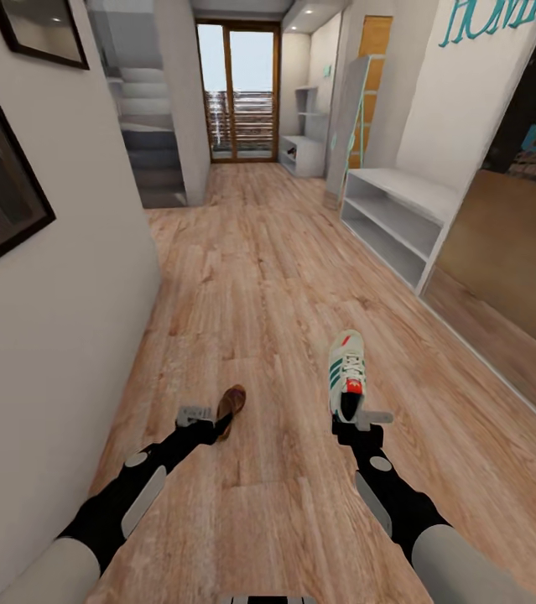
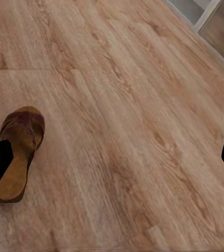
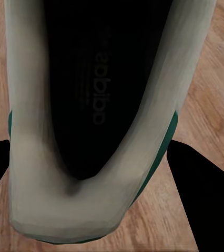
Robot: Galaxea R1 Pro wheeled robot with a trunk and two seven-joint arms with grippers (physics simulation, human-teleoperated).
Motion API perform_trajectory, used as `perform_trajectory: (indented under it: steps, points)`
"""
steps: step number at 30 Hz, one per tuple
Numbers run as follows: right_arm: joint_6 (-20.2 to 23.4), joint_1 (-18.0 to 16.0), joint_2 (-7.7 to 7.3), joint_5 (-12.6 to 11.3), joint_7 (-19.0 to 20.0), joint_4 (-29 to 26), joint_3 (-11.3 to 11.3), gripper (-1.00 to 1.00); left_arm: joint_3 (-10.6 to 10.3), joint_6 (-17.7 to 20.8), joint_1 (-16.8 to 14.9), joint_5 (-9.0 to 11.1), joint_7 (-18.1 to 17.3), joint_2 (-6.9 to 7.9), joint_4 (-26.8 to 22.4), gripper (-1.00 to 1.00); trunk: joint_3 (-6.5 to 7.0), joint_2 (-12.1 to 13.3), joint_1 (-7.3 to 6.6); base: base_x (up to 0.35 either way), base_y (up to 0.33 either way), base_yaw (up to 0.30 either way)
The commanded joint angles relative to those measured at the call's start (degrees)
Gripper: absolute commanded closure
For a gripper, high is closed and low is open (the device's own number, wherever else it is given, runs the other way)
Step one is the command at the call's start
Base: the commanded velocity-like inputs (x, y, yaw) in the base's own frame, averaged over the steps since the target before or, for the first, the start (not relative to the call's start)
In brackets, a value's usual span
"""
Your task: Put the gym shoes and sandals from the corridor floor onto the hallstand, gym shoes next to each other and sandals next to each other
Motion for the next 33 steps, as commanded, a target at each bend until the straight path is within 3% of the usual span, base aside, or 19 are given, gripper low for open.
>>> perform_trajectory:
  steps: [1, 5, 13, 24, 33]
  points:
    - [-0.3, -0.1, -0.05, -0.6, -0.5, 0.0, 0.5, 1.00, -0.2, -0.3, 0.0, 0.6, 0.5, 0.10, 0.7, -1.00, -0.03, 0.0, -0.01, 0.000, 0.000, -0.060]
    - [-0.2, -0.1, -0.07, -0.6, -0.5, -0.3, 0.4, 1.00, -0.2, -1.8, 0.1, 0.6, 5.5, 0.35, 4.3, -1.00, -0.03, 0.0, -0.01, 0.015, 0.000, -0.029]
    - [-0.1, 0.0, -0.06, -0.6, -0.4, -0.5, 0.4, 1.00, 0.0, -7.7, 0.2, 0.6, 6.5, 0.38, 9.5, -1.00, -0.02, 0.0, -0.01, 0.214, -0.082, -0.009]
    - [0.1, -0.1, -0.06, -0.5, -0.3, -0.4, 0.6, 1.00, 0.0, -8.4, 0.5, 0.6, 9.6, 0.54, 10.2, -1.00, -0.02, 0.0, -0.01, 0.279, -0.156, 0.000]
    - [0.0, -0.1, -0.02, -0.5, -0.3, -0.4, 0.6, 1.00, 0.1, -8.4, 0.6, 0.6, 10.0, 0.61, 11.4, -1.00, -0.02, 0.0, -0.01, 0.283, -0.168, 0.000]
